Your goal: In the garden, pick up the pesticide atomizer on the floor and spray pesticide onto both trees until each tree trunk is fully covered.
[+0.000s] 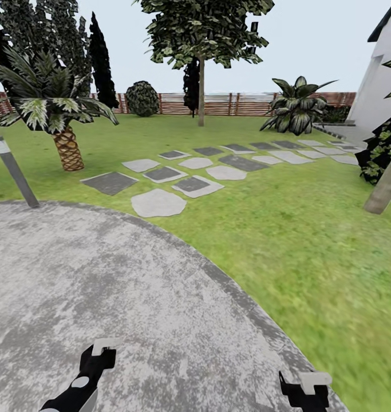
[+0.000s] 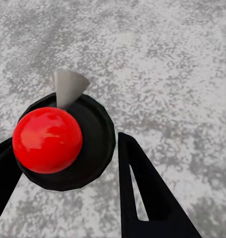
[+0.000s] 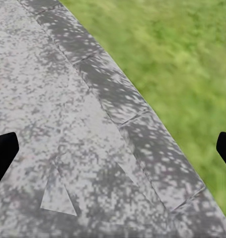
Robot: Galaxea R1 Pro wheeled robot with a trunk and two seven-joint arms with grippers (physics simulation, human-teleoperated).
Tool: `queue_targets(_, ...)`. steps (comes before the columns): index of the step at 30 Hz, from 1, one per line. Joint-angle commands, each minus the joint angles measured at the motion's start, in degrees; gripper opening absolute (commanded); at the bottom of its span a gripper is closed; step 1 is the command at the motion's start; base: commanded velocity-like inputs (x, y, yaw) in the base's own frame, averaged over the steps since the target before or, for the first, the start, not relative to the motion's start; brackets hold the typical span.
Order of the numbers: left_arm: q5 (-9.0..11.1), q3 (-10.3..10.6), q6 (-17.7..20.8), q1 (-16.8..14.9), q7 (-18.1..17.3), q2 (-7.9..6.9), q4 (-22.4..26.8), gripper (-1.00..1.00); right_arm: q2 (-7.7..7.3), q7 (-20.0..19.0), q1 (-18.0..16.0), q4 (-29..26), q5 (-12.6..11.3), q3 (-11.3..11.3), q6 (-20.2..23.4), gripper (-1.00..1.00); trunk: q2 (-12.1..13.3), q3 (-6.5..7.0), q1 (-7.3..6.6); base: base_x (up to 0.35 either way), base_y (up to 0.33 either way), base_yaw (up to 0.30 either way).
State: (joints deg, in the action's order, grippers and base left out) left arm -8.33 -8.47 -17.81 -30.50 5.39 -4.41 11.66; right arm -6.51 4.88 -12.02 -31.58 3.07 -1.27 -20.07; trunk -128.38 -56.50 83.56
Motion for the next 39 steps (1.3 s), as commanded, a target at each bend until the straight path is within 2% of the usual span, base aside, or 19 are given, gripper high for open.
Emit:
queue_targets(1, -0.6, -0.3, -0.3, 0.0, 0.3, 0.03, -0.1, -1.0, 0.01, 0.2, 0.0, 0.1, 0.3, 0.0, -0.1, 1.0, 0.0, -0.05, -0.01, 0.06, 0.0, -0.013)
queue_targets(10, -0.6, -0.3, -0.4, 0.0, 1.5, -0.04, 0.0, -1.0, 0.01, 0.2, 0.0, 0.1, 0.4, 0.0, -0.1, 1.0, 0.0, -0.06, -0.01, 0.28, 0.0, -0.003)
queue_targets(39, -0.5, -0.3, -0.4, 0.0, 1.6, -0.07, -0.1, -1.0, 0.01, 0.2, 0.0, 0.1, 0.4, 0.0, -0.2, 1.0, 0.0, -0.06, -0.01, 0.338, 0.0, 0.0)
